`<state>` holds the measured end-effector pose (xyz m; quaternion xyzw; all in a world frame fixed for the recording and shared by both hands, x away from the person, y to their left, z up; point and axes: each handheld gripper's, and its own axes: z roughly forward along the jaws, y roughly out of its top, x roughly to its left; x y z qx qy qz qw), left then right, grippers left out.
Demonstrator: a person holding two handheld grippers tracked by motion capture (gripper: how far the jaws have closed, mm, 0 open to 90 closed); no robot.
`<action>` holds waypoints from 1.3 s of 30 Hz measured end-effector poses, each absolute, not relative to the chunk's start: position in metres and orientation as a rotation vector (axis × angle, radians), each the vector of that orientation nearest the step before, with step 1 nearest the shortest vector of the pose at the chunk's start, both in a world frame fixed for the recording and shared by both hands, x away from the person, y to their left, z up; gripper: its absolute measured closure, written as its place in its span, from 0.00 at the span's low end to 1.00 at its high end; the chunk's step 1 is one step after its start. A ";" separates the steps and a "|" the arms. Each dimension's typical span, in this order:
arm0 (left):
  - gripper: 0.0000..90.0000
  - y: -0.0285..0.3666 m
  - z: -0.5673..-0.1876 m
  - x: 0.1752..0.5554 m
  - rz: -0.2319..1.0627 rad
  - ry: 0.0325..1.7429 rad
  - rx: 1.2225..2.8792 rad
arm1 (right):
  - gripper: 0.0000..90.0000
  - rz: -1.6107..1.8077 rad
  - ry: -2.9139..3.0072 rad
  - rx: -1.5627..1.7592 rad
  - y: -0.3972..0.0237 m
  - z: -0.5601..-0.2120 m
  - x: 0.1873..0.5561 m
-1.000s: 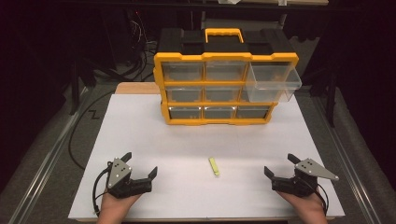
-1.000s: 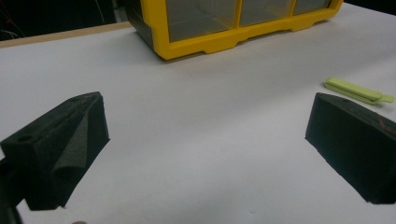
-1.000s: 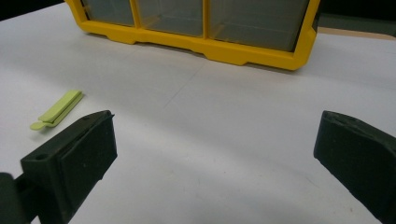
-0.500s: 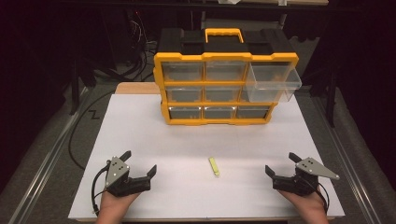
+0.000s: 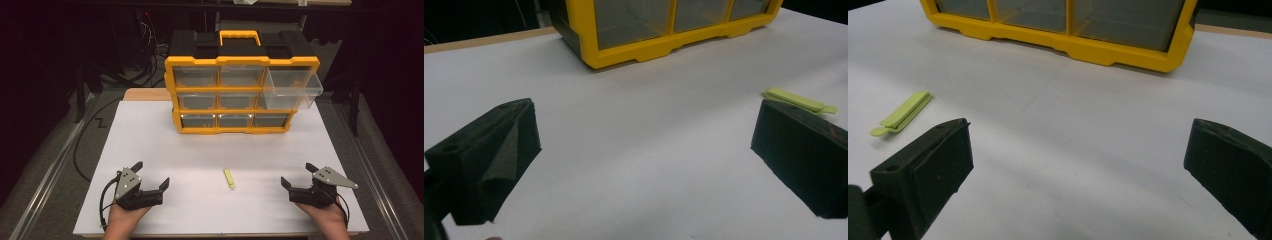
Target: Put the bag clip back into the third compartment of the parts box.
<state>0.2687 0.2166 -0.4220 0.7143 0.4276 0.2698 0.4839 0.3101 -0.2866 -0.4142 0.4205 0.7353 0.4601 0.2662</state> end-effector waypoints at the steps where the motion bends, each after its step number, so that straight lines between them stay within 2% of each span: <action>1: 0.00 0.217 -0.422 0.269 0.657 1.042 1.740 | 0.00 1.242 1.985 1.135 -0.287 -0.414 0.310; 27: 0.00 0.213 -0.421 0.270 0.644 0.983 1.734 | 0.03 1.240 2.219 0.977 -0.191 -0.417 0.333; 35: 0.00 0.211 -0.421 0.271 0.638 0.984 1.735 | 0.13 1.295 2.290 0.953 -0.163 -0.417 0.339; 39: 0.00 0.210 -0.421 0.271 0.635 0.979 1.735 | 0.22 1.313 2.328 0.939 -0.153 -0.417 0.340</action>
